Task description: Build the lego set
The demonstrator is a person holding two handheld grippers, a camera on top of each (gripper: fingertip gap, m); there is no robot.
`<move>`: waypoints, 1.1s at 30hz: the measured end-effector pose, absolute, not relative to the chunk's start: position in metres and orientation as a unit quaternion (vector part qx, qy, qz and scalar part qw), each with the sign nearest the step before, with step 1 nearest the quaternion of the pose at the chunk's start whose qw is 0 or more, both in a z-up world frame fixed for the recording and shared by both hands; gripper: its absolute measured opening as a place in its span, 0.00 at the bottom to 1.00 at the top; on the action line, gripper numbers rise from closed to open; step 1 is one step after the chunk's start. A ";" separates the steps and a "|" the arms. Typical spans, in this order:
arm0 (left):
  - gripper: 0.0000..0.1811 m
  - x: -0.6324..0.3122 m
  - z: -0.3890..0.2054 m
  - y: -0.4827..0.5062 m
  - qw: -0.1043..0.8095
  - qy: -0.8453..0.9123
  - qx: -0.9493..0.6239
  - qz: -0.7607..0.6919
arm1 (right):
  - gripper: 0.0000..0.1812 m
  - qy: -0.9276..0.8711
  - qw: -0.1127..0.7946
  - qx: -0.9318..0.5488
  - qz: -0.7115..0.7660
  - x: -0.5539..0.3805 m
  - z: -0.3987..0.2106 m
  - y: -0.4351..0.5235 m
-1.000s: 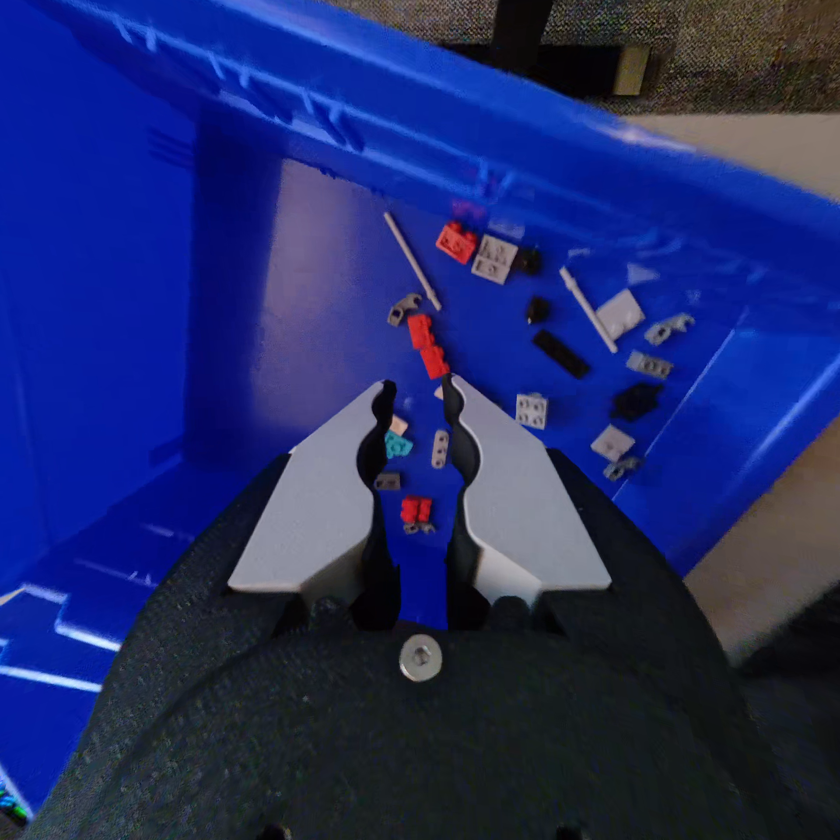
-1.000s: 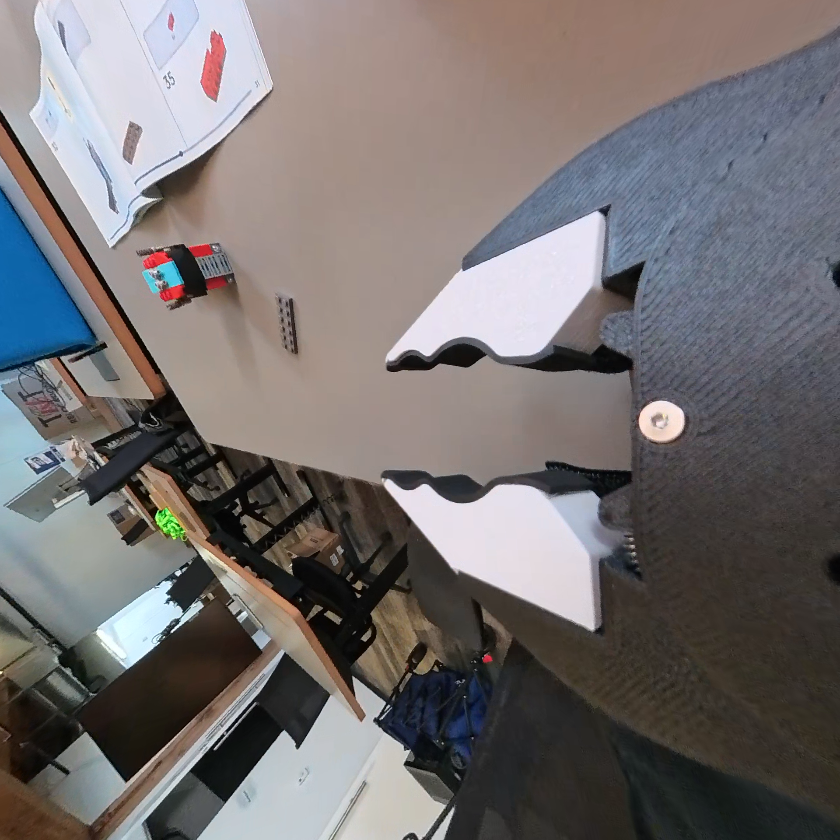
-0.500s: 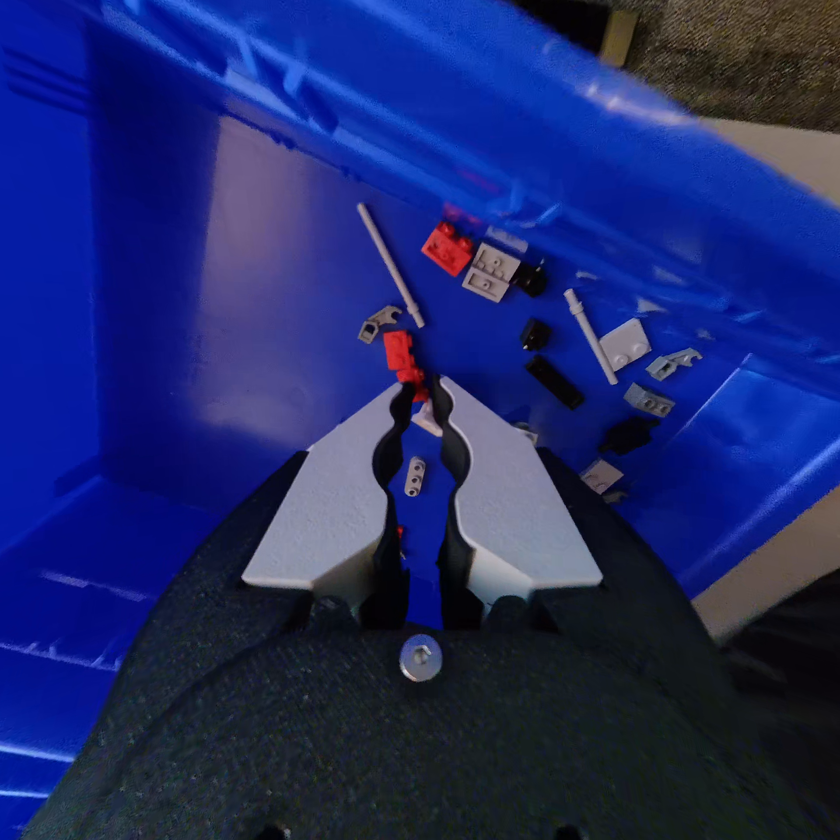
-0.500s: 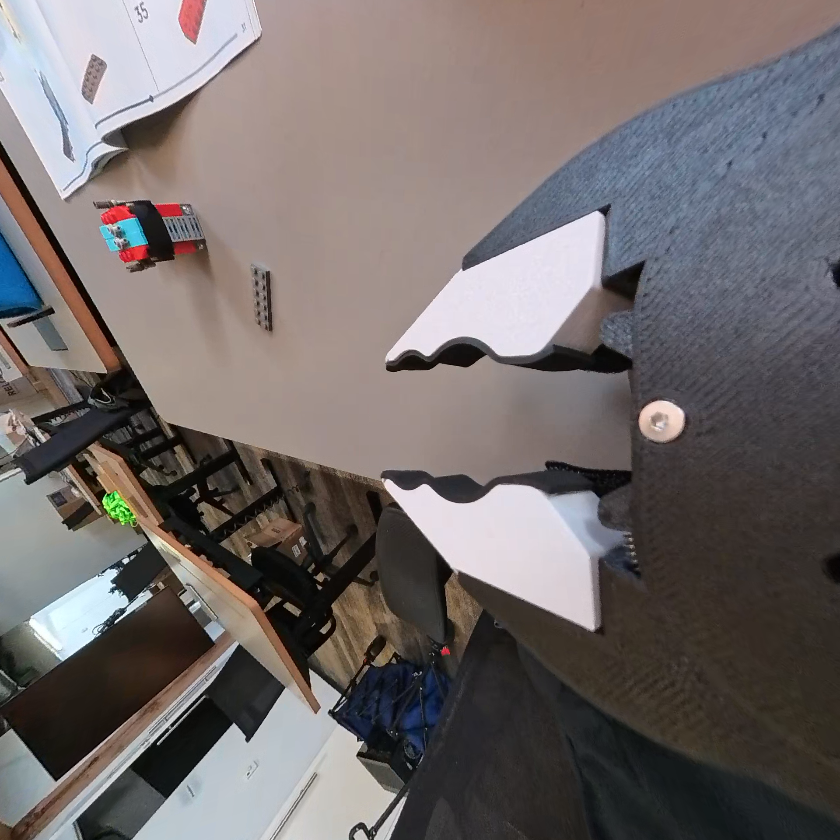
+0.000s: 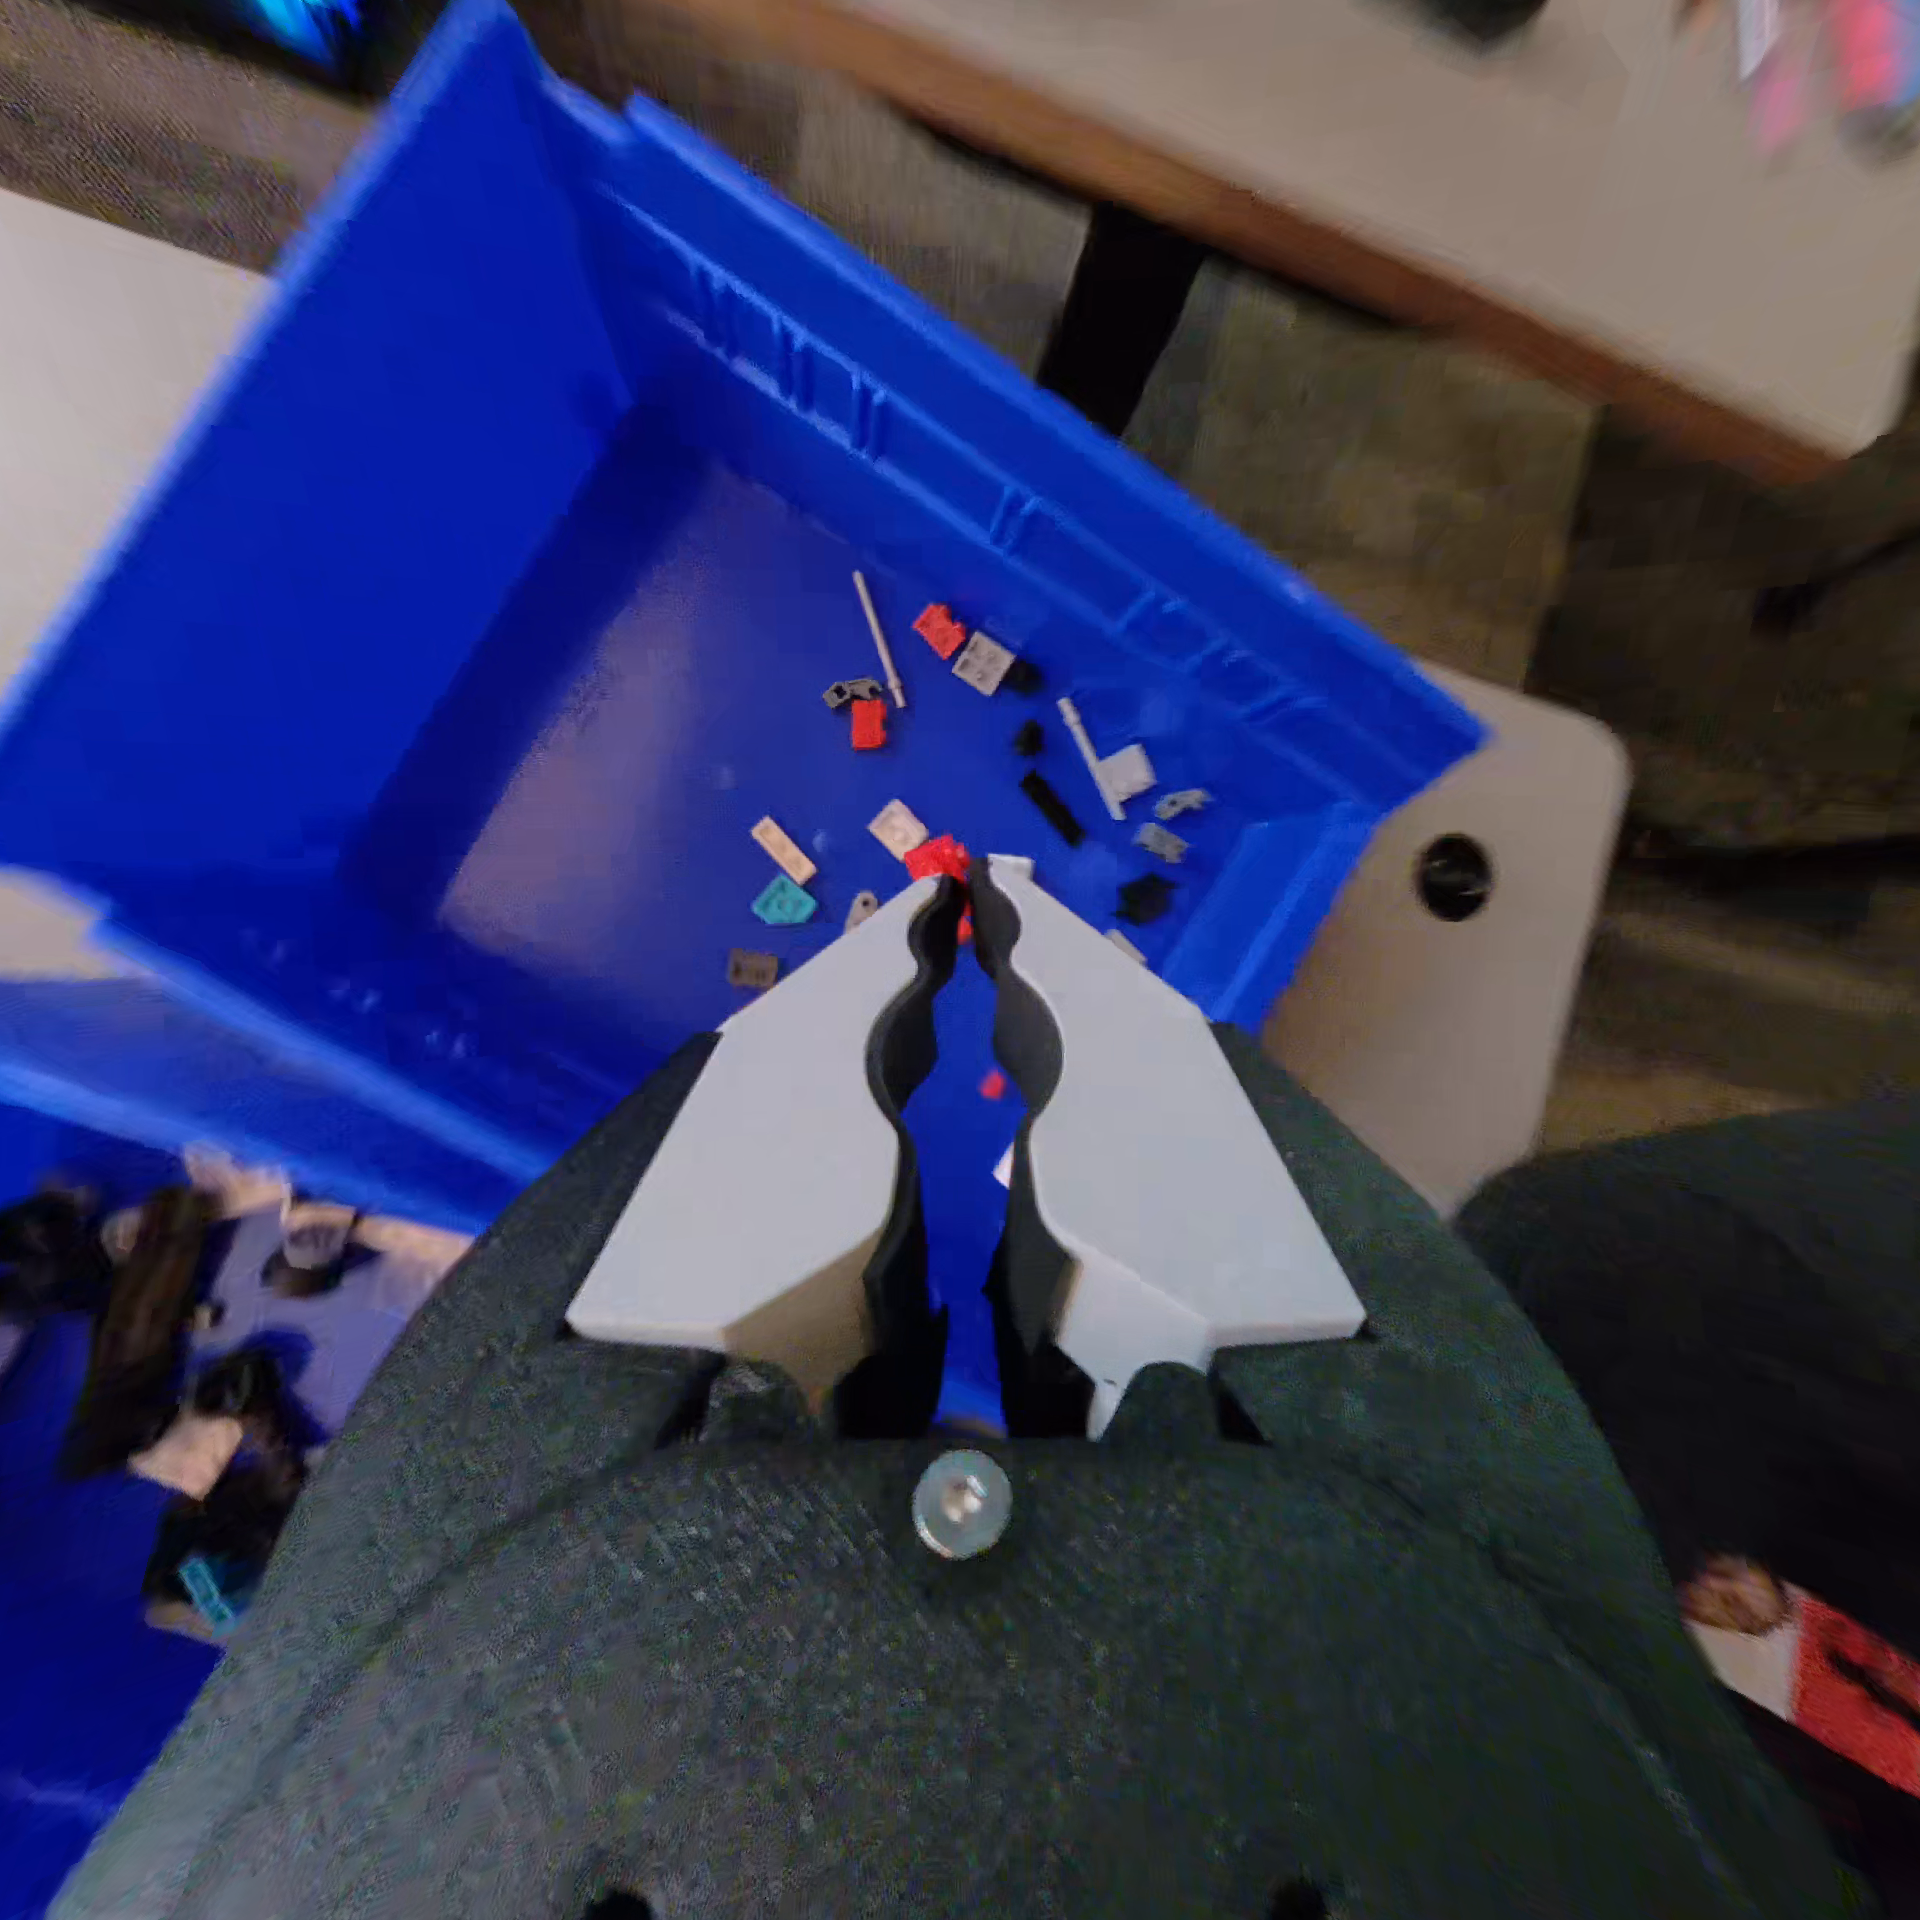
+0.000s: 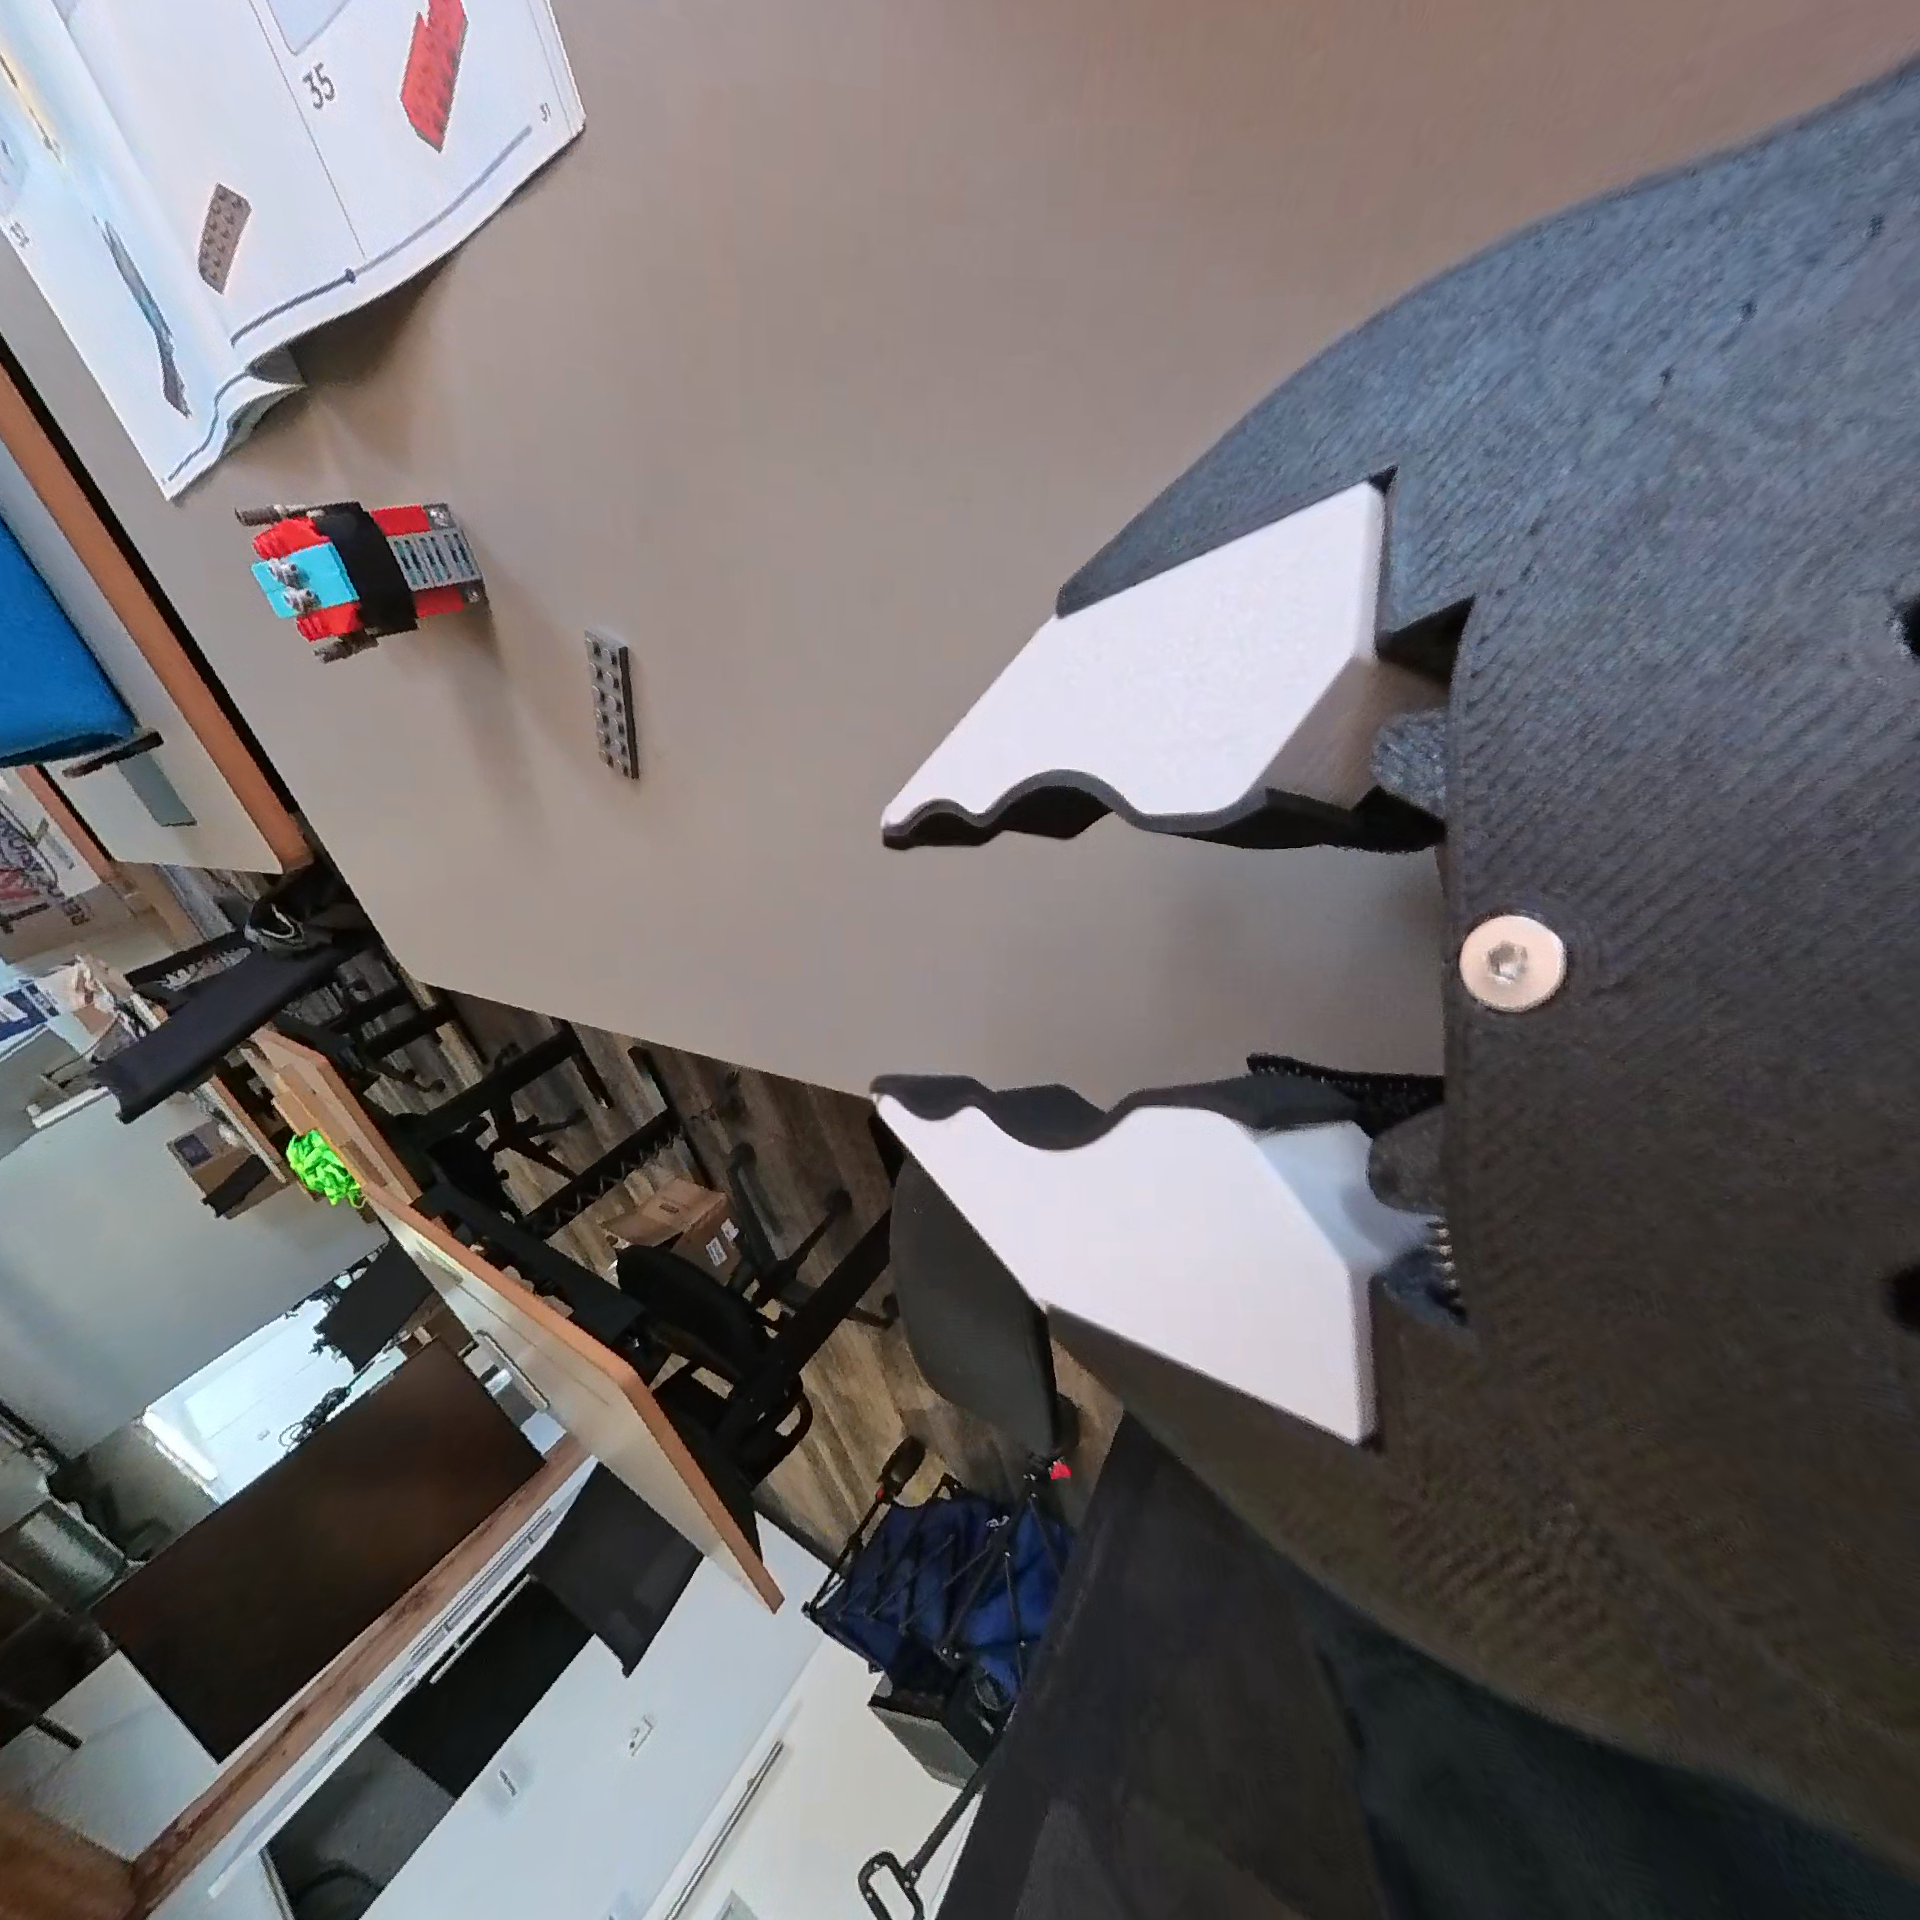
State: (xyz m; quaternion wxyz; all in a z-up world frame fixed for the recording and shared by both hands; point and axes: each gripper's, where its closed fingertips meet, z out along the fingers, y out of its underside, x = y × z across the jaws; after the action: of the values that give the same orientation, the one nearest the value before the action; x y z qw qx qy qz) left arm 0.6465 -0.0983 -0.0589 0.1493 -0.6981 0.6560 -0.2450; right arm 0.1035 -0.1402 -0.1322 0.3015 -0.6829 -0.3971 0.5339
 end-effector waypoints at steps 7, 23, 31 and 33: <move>0.01 0.441 0.050 -0.066 0.315 0.468 -0.755 -0.335 | 0.24 -0.372 0.323 -0.699 0.518 0.105 -0.133 -0.131; 0.01 0.017 -0.085 -0.042 0.376 0.093 -0.837 -0.387 | 0.24 -0.292 0.330 -0.725 0.529 0.099 -0.133 -0.097; 0.01 -0.002 -0.127 -0.015 0.346 0.101 -0.823 -0.438 | 0.24 -0.268 0.347 -0.735 0.518 0.062 -0.133 -0.068; 0.01 -0.002 -0.129 -0.012 0.341 0.102 -0.817 -0.453 | 0.24 -0.265 0.349 -0.735 0.517 0.057 -0.133 -0.065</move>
State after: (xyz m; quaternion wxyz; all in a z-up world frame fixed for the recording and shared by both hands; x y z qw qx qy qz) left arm -0.0016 -0.0117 -0.1286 0.3409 -0.8175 0.1022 -0.4529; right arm 0.0571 -0.0648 -0.1329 0.3489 -0.7354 -0.2652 0.5168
